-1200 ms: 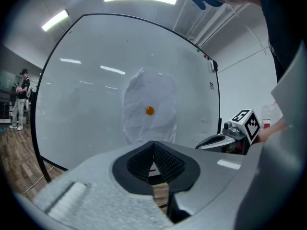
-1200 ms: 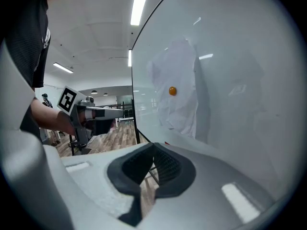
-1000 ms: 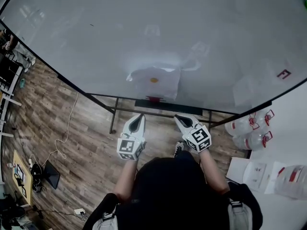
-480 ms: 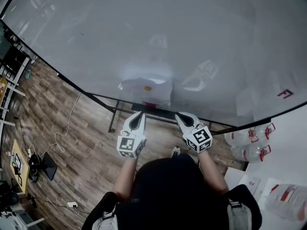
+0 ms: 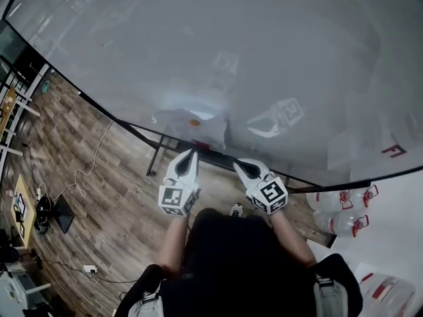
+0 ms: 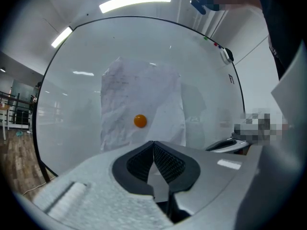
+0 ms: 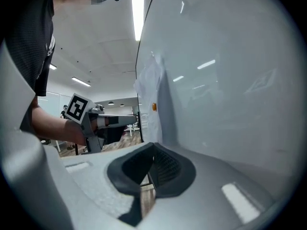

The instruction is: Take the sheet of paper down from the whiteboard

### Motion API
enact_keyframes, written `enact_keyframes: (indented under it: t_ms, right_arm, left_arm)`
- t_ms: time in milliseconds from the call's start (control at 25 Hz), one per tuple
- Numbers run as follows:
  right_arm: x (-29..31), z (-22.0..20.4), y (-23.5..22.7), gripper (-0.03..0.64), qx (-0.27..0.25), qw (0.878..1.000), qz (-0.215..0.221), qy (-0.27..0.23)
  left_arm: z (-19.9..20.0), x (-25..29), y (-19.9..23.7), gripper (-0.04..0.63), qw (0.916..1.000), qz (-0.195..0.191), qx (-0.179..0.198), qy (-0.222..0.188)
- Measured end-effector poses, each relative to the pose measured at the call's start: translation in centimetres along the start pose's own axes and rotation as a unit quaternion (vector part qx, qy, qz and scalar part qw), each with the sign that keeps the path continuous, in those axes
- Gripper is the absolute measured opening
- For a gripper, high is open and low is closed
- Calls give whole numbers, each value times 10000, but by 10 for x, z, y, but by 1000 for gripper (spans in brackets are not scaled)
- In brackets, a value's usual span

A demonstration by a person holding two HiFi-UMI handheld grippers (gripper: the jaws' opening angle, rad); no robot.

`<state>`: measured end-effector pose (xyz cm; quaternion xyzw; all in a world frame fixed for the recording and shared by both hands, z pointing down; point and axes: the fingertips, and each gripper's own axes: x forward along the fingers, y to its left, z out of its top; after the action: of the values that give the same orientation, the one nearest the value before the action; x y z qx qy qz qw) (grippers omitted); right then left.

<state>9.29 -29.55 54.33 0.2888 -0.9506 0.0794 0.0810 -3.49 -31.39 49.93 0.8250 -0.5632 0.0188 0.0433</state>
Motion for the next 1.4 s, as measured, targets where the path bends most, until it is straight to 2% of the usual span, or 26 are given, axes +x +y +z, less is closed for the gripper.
enact_keyframes:
  t_ms: [320,600,800,1040,1400]
  right_arm:
    - [12,12,0,3,-71,9999,121,-77]
    - [24,31,0,3,-232,9997,-32,-111]
    - [30,42,-7,8,-368,9986,-310,-233]
    - [39,40,-4,40,-462,9977,-473,-164]
    - [51,49,-12,43,-486,9973,-488,-247]
  left_arm:
    - [7,6,1,12,10000,-4,-15,-40]
    - [15,17,14,12,9996,-231,-45,-167]
    - [14,25,23,12,9987,-427,-83,-264]
    - [11,34,39,12,9976,-551,-150,-403]
    - [32,45,50,15,9964,-344,22,-770]
